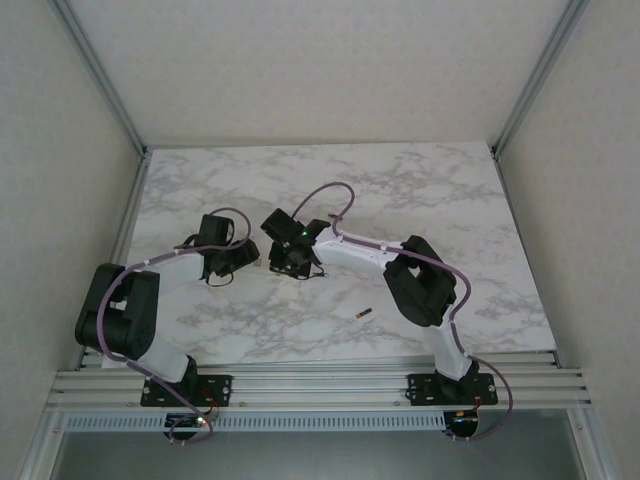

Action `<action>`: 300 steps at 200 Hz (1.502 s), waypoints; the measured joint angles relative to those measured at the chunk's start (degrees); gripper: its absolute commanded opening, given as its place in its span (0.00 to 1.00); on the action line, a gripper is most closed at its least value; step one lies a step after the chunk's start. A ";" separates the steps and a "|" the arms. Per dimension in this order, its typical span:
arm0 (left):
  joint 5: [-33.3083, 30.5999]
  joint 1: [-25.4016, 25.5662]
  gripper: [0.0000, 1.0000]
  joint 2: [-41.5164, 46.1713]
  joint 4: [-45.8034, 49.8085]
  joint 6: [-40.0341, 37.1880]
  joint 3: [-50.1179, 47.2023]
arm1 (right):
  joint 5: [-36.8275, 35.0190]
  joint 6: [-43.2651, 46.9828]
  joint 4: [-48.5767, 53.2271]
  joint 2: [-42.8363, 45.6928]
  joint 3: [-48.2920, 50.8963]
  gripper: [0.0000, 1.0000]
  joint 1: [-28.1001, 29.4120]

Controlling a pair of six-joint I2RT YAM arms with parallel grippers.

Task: Load the batteries into the remote control

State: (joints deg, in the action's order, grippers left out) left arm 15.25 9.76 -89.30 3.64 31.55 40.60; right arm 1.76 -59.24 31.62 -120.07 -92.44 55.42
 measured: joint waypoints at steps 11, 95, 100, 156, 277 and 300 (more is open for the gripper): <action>0.00 0.00 0.65 0.00 0.00 0.00 -0.02 | 0.00 0.00 -0.04 -0.55 -0.28 0.21 0.00; 0.00 0.00 0.65 0.00 0.00 0.02 0.00 | -0.24 0.48 -0.09 -4.24 -1.81 0.17 0.00; 0.00 0.00 0.65 0.00 0.00 0.02 0.00 | -0.26 0.57 -0.07 -4.37 -1.88 0.17 0.00; 0.00 0.00 0.65 0.00 0.00 0.00 0.00 | -0.52 1.75 0.33 -5.38 -3.26 0.21 -0.04; 0.00 0.00 0.64 0.00 -0.02 0.02 -0.02 | -0.63 3.13 1.55 -4.87 -3.67 0.22 -0.15; 0.00 0.00 0.64 0.00 0.00 0.02 0.00 | -0.92 3.13 1.84 -4.87 -3.67 0.20 -0.33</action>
State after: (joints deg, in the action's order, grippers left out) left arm 15.25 9.76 -89.30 3.64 31.57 40.60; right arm 0.84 -56.12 33.45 -124.95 -96.12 55.09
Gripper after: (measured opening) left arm 0.645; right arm 0.209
